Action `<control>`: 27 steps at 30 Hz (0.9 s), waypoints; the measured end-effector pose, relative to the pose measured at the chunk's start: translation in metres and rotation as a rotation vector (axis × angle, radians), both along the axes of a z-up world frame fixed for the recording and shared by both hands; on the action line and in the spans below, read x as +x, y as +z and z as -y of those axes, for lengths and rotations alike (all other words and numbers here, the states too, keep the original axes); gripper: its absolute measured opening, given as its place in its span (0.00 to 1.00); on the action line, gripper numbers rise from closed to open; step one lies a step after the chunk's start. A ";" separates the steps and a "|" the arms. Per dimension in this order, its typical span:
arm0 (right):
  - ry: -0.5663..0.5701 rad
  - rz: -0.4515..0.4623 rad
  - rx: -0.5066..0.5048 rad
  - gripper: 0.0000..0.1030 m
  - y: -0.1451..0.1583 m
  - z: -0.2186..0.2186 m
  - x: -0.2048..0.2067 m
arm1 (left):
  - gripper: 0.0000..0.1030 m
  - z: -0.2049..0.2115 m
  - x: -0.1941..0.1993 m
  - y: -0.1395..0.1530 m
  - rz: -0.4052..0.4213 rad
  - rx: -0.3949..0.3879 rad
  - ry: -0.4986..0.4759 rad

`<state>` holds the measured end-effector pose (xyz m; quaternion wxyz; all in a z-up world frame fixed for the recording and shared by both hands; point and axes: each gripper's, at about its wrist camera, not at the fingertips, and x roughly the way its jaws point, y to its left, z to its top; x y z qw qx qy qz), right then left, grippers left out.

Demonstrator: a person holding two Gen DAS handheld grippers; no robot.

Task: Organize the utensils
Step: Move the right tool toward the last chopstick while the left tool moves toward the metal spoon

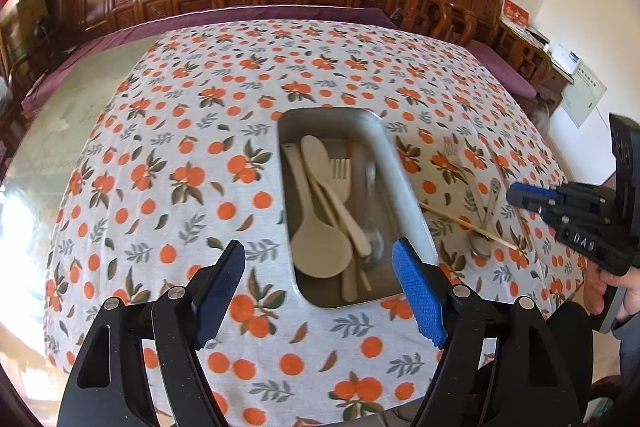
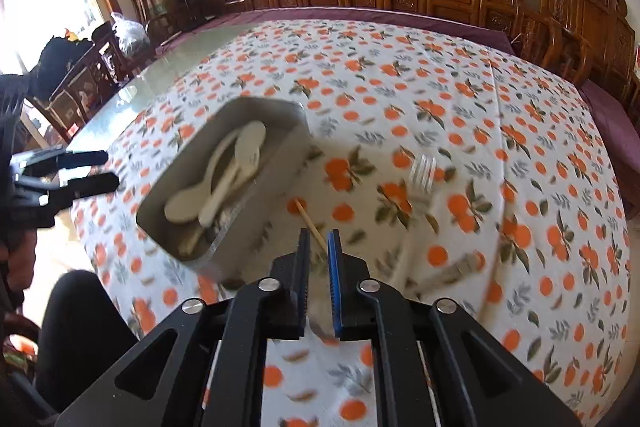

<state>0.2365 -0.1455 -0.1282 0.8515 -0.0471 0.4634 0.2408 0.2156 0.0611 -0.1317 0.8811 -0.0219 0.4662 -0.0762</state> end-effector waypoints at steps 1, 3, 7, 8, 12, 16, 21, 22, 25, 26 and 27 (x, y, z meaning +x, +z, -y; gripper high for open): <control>0.001 -0.004 -0.003 0.14 -0.003 0.003 -0.002 | 0.71 0.004 0.000 0.000 0.000 0.001 -0.005; 0.003 -0.018 -0.010 0.13 -0.010 0.009 -0.005 | 0.71 0.011 0.000 0.001 0.000 0.004 -0.014; 0.002 -0.045 -0.024 0.14 -0.025 0.019 -0.010 | 0.71 0.022 -0.001 0.002 0.000 0.013 -0.027; 0.003 -0.056 -0.025 0.14 -0.029 0.022 -0.009 | 0.71 0.024 -0.001 0.002 0.000 0.015 -0.030; 0.012 -0.096 -0.045 0.22 -0.046 0.027 -0.007 | 0.71 0.036 -0.002 0.002 -0.002 0.023 -0.044; 0.024 -0.116 -0.054 0.23 -0.057 0.029 -0.003 | 0.71 0.046 -0.004 0.000 -0.010 0.031 -0.056; 0.051 -0.138 -0.060 0.23 -0.066 0.024 0.006 | 0.71 0.055 -0.005 -0.001 -0.018 0.040 -0.067; 0.056 -0.142 -0.065 0.23 -0.068 0.023 0.008 | 0.71 0.057 -0.005 -0.001 -0.020 0.042 -0.070; 0.067 -0.152 -0.085 0.23 -0.073 0.020 0.013 | 0.71 0.062 -0.005 -0.001 -0.020 0.047 -0.077; 0.074 -0.149 -0.086 0.23 -0.074 0.019 0.013 | 0.71 0.063 -0.006 -0.001 -0.020 0.048 -0.079; 0.077 -0.150 -0.088 0.23 -0.074 0.018 0.014 | 0.71 0.064 -0.005 -0.001 -0.020 0.048 -0.080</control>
